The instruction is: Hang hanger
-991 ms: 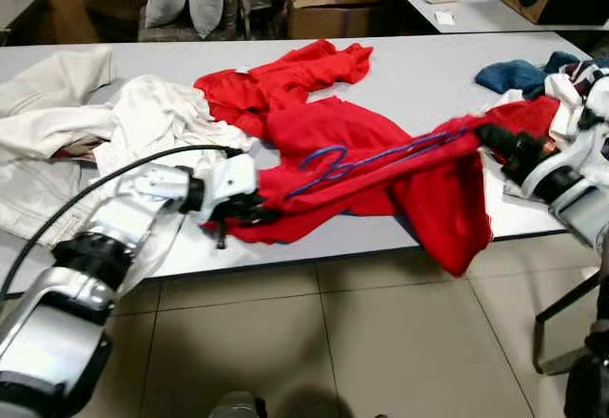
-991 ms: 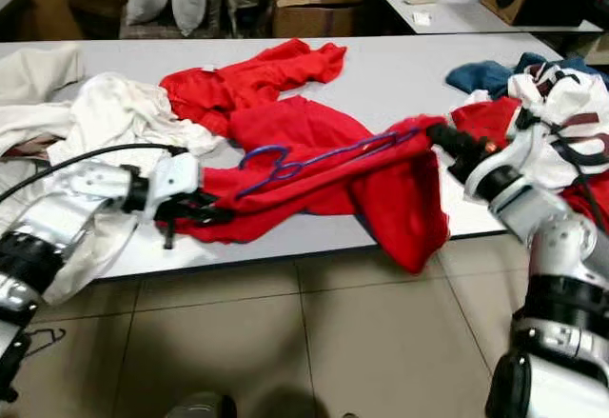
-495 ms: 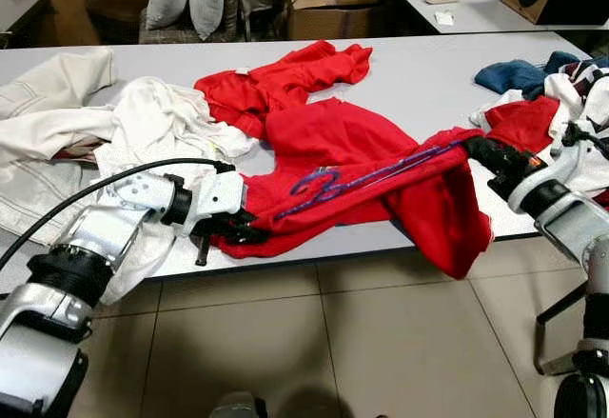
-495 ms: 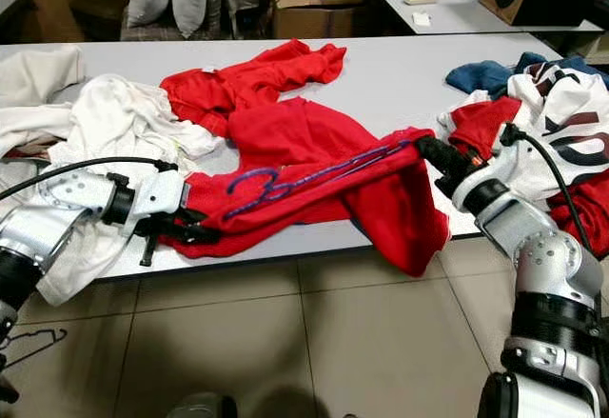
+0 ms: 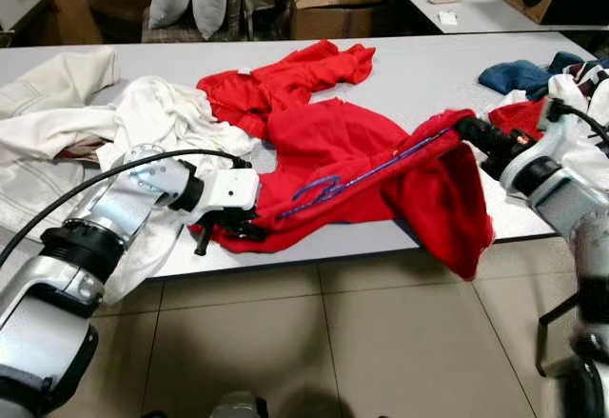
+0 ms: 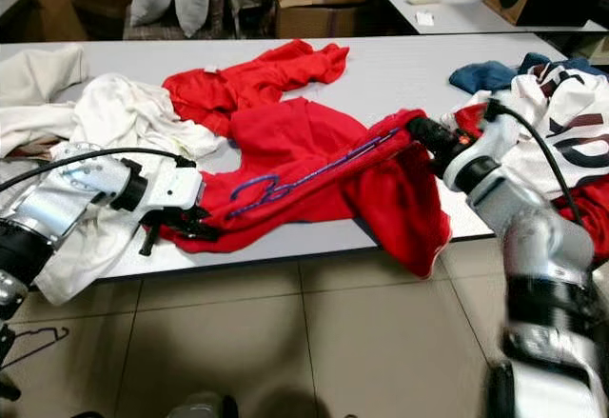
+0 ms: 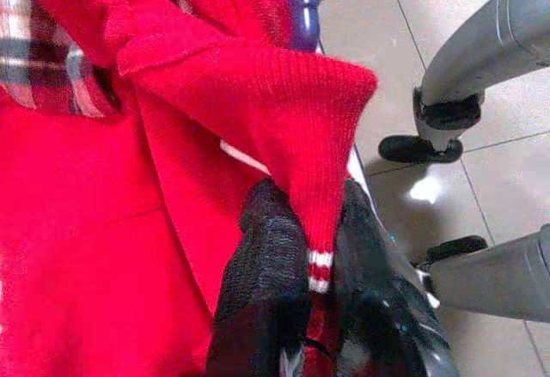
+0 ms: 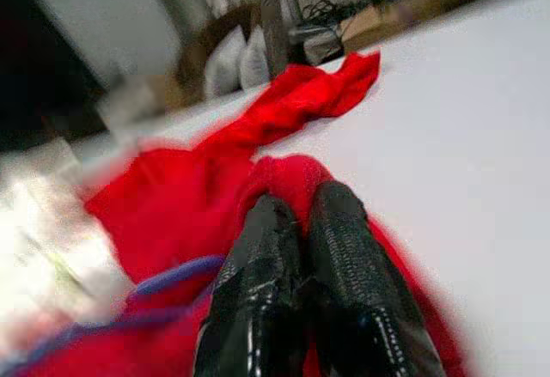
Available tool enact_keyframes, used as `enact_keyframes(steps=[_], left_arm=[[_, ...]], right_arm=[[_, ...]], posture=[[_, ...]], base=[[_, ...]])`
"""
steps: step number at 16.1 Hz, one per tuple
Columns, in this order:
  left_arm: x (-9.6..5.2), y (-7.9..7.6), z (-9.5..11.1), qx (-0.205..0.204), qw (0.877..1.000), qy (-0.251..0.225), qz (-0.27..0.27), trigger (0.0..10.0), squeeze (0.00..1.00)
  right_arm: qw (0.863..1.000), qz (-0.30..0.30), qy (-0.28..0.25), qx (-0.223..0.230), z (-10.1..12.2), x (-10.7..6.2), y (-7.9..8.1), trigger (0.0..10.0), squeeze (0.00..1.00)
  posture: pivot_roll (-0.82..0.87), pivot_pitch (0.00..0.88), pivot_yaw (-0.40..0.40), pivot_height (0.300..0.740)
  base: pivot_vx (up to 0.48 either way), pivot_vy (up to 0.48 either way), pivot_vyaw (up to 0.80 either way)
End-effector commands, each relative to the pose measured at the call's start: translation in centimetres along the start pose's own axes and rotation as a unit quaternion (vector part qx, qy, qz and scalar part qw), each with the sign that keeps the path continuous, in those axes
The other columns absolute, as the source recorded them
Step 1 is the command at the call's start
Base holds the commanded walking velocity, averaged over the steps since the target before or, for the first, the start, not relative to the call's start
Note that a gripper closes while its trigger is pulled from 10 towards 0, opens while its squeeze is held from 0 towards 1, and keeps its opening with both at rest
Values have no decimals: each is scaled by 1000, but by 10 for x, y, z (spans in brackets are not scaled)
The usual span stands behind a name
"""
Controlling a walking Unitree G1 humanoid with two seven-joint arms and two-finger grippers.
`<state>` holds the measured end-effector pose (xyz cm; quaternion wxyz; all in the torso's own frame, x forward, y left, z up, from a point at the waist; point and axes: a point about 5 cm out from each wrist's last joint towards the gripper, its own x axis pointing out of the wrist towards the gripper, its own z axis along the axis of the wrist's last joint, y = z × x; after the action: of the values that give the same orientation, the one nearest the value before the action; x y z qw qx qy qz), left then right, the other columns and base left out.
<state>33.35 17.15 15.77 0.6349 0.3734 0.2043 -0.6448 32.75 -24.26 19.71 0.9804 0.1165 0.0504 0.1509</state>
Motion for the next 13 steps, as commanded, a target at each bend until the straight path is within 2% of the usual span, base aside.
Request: enact_keyframes(steps=[1,2,3,5,6,7,8,10,11,12,13], left_arm=[[4,-28,-46,-84,989,96,-73,0,0],[4,-27,-46,-83,989,97,-71,0,0],[4,-25,-46,-83,989,99,-69,0,0],[3,-23,-46,-84,990,97,-59,0,0],[1,-19,-45,-84,992,91,-38,0,0],[0,-14,-44,-87,993,81,-16,0,0],[0,-8,-39,-90,994,56,16,0,0],[-1,0,-25,-58,997,8,54,0,0],[-1,5,-16,-51,997,-16,63,0,0],[-1,6,-14,-51,996,-20,65,0,0],[-1,9,-7,-34,997,-24,63,0,0]], right_arm=[[991,-38,-65,-109,31,-15,-6,0,0],[988,-38,-63,-136,28,-16,-3,0,0],[980,-38,-66,-183,26,-17,2,0,0],[970,-72,-81,-217,25,-21,-1,0,0],[957,-100,-98,-256,26,-24,-4,0,0],[951,-99,-111,-272,25,-26,1,0,0],[948,-82,-109,-288,22,-24,10,0,0],[946,-51,-101,-304,15,-18,27,0,0],[939,-20,-108,-327,13,-13,42,0,0],[937,-11,-110,-332,12,-12,47,0,0],[935,25,-113,-335,10,-6,61,0,0]], posture=[[59,0,9,740],[58,0,12,740],[56,0,16,740],[54,0,19,740],[53,0,20,740],[52,0,20,740],[49,0,19,740],[48,0,15,740],[48,0,11,740],[48,0,11,740],[52,0,5,740]], base=[[0,0,0],[0,0,0],[0,0,0],[0,0,0],[0,0,0],[0,0,0],[0,0,0],[0,0,0],[0,0,0],[0,0,0],[0,0,0]])
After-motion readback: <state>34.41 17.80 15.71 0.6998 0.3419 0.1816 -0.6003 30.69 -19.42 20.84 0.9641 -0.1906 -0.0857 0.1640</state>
